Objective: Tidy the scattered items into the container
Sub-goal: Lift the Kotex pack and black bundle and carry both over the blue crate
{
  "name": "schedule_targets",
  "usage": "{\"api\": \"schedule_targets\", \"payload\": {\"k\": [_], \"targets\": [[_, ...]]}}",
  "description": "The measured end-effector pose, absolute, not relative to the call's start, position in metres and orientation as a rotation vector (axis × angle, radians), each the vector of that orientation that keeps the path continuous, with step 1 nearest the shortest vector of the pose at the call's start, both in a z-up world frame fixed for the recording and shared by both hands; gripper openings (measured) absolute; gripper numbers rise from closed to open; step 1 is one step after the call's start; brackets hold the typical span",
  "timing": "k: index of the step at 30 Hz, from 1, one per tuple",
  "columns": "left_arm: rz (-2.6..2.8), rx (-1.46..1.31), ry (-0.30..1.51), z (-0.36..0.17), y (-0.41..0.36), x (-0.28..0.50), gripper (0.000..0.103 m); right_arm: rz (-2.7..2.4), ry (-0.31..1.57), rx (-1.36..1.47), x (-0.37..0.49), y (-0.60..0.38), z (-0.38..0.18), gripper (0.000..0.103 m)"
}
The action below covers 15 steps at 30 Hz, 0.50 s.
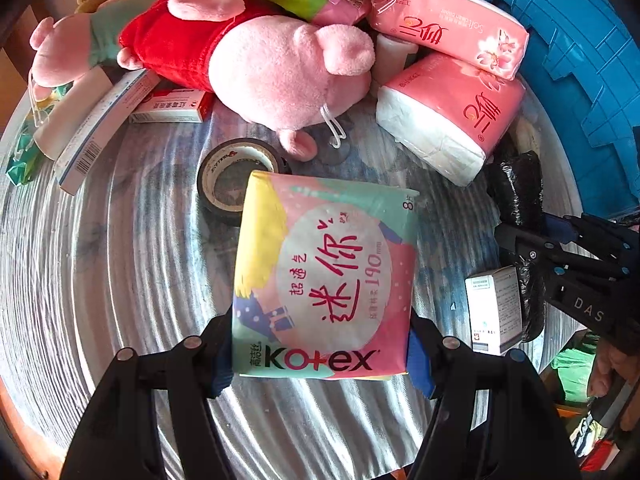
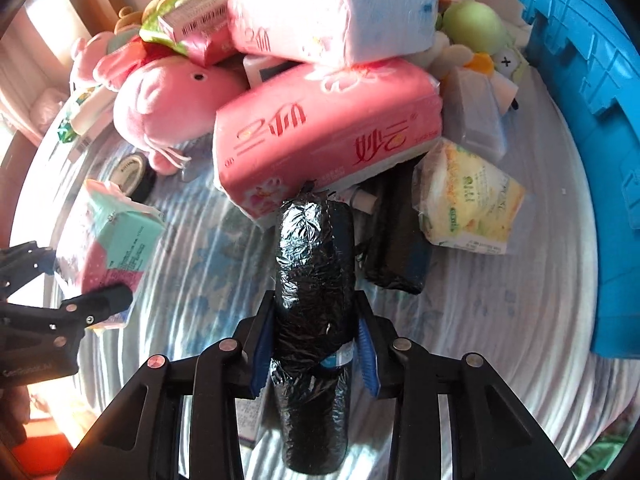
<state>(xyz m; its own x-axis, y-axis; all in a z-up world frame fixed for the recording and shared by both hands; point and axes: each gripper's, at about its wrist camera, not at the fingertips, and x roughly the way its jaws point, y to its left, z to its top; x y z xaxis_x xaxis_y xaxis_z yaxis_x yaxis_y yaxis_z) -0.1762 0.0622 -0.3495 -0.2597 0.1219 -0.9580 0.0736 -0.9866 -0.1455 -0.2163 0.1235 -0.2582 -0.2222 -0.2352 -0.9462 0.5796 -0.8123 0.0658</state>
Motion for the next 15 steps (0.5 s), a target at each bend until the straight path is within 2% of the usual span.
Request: {"api": "schedule_targets", "payload": {"k": [11,13,15], "targets": [[2.515,-1.842,-0.224,-0.315,0.074,-0.180,0.067,-2.108,0.353,1.454,-0.214,0.136,-0.220,0.035],[2.526,-1.827,-0.217,-0.303,0.033,-0.181,0.067,-2.109,0.344,1.443,-0.216,0.154,-0.213,0.035],[2.540,-1.812,-0.211,-0.289,0.027,-0.205,0.067,-2.110,0.335,1.429,-0.217,0.159,-0.205,0.035]]}}
